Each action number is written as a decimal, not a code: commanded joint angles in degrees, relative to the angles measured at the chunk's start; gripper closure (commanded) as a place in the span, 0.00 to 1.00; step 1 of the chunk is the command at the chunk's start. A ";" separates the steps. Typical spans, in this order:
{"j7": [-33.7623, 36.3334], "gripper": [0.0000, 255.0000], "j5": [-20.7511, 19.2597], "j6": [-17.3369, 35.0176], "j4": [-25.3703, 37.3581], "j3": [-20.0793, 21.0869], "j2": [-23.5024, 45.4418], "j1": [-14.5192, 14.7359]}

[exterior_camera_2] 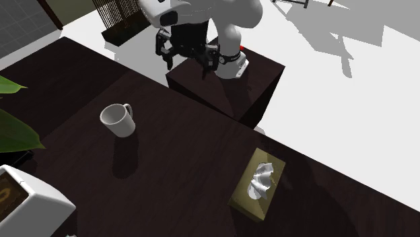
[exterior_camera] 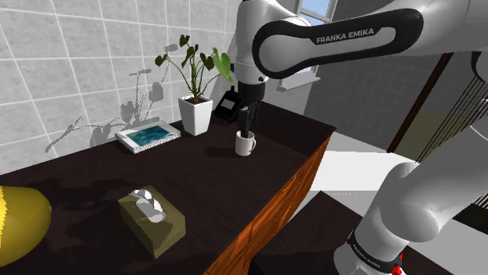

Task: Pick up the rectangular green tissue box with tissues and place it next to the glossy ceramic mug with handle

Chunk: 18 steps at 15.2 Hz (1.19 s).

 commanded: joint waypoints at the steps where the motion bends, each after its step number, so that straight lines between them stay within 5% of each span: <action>1: 0.77 0.00 -1.45 1.07 2.24 2.03 3.47 0.83; 10: 4.55 0.00 -11.69 2.13 15.29 9.60 20.35 5.18; 18: 7.02 0.00 -23.22 -0.63 29.00 13.07 36.20 12.85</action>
